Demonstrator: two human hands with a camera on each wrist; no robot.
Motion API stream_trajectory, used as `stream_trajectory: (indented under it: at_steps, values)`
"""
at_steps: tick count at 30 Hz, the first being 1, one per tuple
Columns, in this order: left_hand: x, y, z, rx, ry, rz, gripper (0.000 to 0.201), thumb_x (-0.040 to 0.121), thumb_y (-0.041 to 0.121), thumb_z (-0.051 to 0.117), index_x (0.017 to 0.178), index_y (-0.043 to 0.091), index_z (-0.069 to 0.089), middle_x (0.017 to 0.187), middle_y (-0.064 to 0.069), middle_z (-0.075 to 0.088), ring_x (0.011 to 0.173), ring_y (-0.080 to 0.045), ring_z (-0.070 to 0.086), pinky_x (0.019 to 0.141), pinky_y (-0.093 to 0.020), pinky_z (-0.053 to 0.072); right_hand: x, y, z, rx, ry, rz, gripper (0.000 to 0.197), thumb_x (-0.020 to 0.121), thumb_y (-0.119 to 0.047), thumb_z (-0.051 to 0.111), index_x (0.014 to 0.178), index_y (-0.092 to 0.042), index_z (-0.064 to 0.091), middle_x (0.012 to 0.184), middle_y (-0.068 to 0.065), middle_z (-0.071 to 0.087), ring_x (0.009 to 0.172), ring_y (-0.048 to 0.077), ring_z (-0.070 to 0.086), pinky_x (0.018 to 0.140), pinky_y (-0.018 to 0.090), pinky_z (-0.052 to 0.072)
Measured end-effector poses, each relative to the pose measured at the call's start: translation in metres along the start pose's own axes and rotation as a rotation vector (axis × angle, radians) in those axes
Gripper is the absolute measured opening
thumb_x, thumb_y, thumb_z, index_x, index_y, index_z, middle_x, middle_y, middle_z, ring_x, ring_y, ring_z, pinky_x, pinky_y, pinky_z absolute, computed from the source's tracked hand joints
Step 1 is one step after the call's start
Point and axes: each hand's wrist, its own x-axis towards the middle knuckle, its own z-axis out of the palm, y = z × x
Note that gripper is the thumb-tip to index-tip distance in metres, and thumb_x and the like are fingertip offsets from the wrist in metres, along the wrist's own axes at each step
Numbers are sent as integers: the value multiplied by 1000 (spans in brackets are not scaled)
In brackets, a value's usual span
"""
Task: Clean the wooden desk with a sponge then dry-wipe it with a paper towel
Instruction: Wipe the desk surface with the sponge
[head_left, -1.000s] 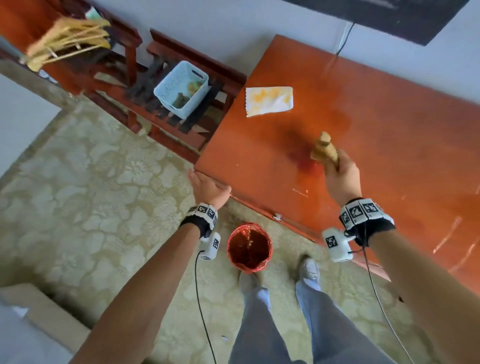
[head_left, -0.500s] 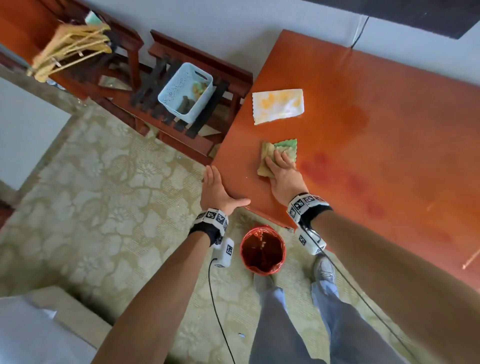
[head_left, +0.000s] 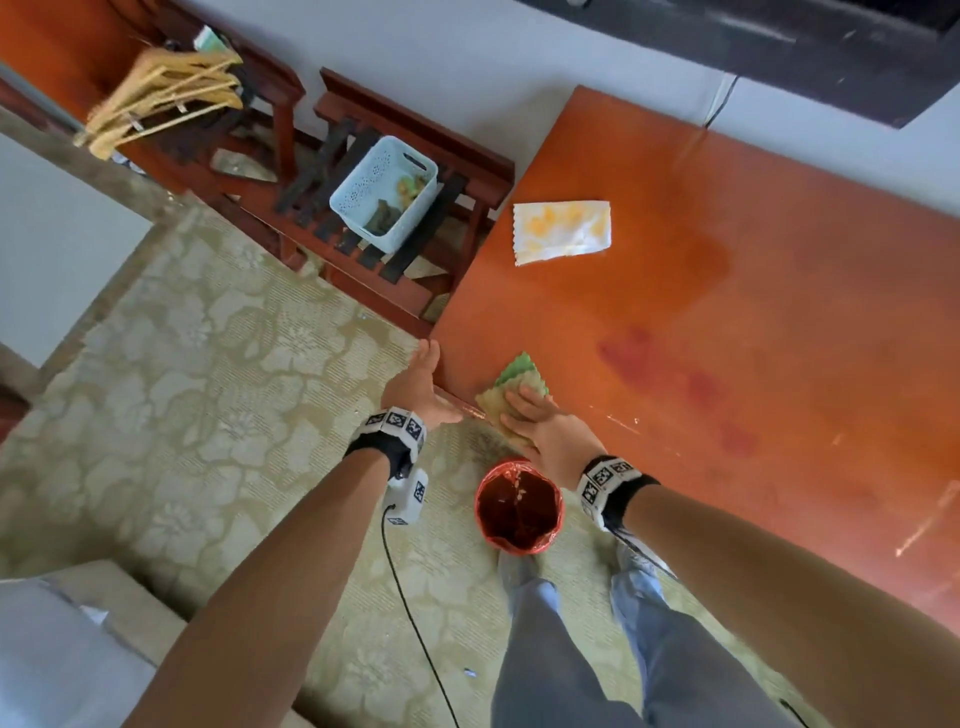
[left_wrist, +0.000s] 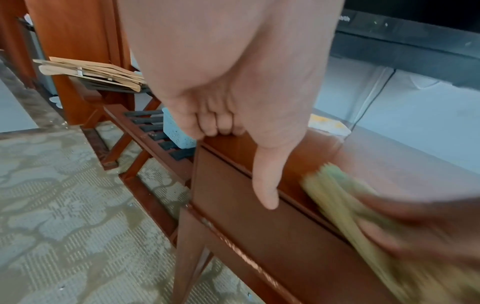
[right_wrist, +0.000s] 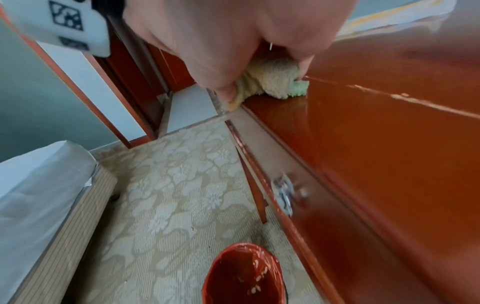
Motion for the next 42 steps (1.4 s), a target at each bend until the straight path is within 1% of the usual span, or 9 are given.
stream_trajectory:
  at_steps: [2,6,11,17,23,28,33,36,42]
  values:
    - [-2,-7,-14,-86,2,15,103,81,16,79,161,33,17,166,16,16,119,-7,55,90,-15,47,-15,0,0,19,-25,37,44,103,-28,44,147,-32,45,163,-11,19,152,11,4,124,33,12]
    - [1,-15,-23,-293,82,39,77,89,-7,55,154,31,39,156,9,42,139,-14,46,103,-16,37,5,-11,-11,3,-58,75,44,106,-26,39,150,-31,40,164,-11,15,152,9,0,118,22,-5]
    - [9,-16,-17,-465,111,-63,85,79,-14,37,146,37,50,148,10,52,135,-11,51,98,-18,42,60,-26,-22,17,-79,89,51,99,-20,47,148,-32,42,162,-12,19,152,13,9,118,40,28]
    - [16,-8,-18,-539,148,-118,76,80,-18,36,144,20,55,144,-1,58,134,-12,53,111,-25,43,149,-3,-74,-113,-59,79,57,97,-17,48,151,-32,38,164,-10,17,151,18,14,116,43,31]
    - [22,-6,-25,-511,211,-225,57,100,3,41,154,21,36,140,2,61,99,-10,62,55,-3,40,196,20,-107,-234,-81,80,60,94,-17,50,151,-28,34,162,-3,21,149,25,19,107,43,39]
    - [39,-28,-35,-764,83,-301,65,101,9,56,158,15,26,146,-7,55,136,-23,50,105,-29,45,163,-18,-80,-226,-134,12,56,101,-24,43,155,-25,27,163,-3,15,150,23,11,112,41,33]
    - [50,-37,-46,-1091,-30,-344,69,100,-2,48,158,8,12,143,-30,51,125,-36,58,98,-33,49,134,-61,-46,-134,-130,-6,56,101,-19,48,153,-26,31,165,-2,10,151,19,6,119,36,22]
    - [54,-34,-57,-765,-38,-180,65,95,6,54,155,8,27,146,-12,52,130,-27,54,98,-20,48,122,-69,-23,-29,-121,43,57,101,-11,45,154,-29,31,166,-4,5,152,16,0,118,36,25]
    - [67,3,-82,-152,2,170,64,99,8,50,158,22,29,158,-1,40,137,-24,49,110,-33,41,79,-59,-9,68,1,188,57,101,-6,36,153,-29,32,165,-9,6,152,13,0,118,37,30]
